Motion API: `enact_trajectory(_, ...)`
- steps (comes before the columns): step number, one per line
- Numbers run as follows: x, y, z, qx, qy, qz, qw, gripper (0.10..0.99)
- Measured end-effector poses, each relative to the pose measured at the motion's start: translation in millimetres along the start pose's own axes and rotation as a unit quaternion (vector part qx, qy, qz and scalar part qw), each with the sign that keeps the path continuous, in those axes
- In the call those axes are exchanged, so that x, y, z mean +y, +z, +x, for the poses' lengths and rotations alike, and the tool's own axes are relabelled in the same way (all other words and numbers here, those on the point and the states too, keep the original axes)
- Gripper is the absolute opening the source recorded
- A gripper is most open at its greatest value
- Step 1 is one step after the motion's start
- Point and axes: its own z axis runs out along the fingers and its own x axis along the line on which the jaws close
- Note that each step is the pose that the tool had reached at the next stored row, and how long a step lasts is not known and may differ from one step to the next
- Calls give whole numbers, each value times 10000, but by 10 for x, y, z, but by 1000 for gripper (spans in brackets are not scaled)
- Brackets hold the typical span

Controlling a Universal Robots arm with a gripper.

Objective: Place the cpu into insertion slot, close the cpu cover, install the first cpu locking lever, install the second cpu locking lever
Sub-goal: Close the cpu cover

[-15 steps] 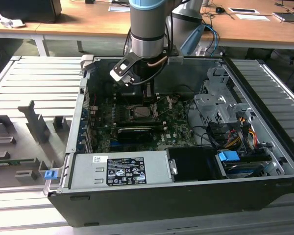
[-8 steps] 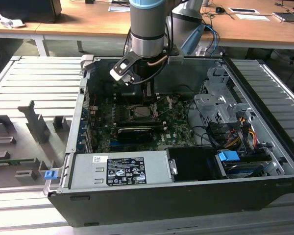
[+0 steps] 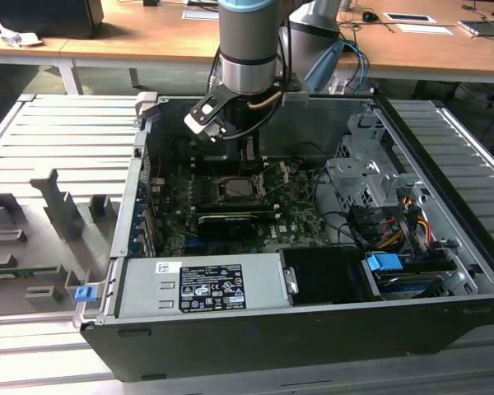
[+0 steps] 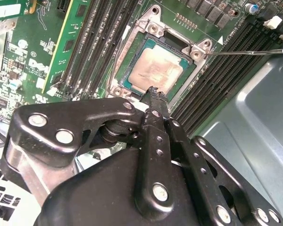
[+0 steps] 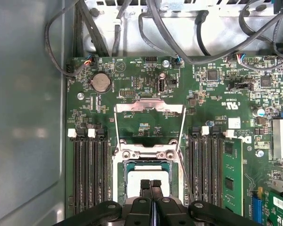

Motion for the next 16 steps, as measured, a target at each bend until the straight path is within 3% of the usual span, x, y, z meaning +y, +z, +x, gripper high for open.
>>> enact_trajectory(16, 3, -60, 2, 0, 0, 0, 10000, 106)
